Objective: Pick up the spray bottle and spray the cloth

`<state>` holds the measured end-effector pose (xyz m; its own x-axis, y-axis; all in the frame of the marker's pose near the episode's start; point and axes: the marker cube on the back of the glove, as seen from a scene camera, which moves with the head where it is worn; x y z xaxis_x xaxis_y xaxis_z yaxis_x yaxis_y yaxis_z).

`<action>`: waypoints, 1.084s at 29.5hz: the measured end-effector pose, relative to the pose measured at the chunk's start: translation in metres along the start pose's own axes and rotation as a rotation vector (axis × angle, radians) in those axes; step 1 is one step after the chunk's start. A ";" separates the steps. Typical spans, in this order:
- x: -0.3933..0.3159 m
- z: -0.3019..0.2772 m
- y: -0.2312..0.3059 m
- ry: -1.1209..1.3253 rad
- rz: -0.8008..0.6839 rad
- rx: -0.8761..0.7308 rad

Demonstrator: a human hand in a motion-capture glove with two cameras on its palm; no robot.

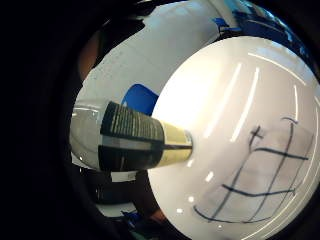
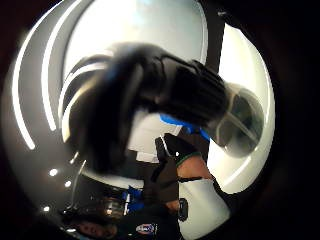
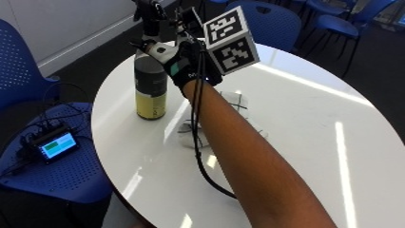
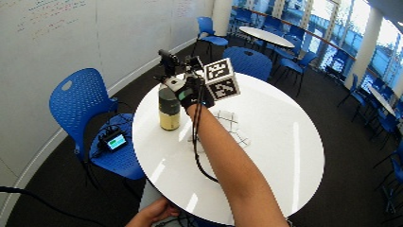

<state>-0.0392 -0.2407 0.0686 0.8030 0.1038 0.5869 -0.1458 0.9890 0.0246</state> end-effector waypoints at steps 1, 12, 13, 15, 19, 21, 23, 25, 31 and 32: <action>0.000 -0.001 0.002 0.037 -0.003 -0.005; -0.006 -0.007 0.038 0.371 -0.124 -0.116; -0.007 -0.007 0.044 0.399 -0.138 -0.127; -0.011 -0.009 0.057 0.470 -0.174 -0.136; -0.023 -0.018 0.090 0.588 -0.269 -0.130; -0.030 -0.025 0.106 0.612 -0.316 -0.125; -0.037 -0.030 0.120 0.635 -0.357 -0.126; -0.042 -0.035 0.133 0.667 -0.394 -0.134; -0.055 -0.047 0.163 0.771 -0.486 -0.168; -0.056 -0.049 0.167 0.783 -0.498 -0.173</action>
<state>-0.0806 -0.0762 0.0002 0.9186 -0.3561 -0.1712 0.3562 0.9339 -0.0314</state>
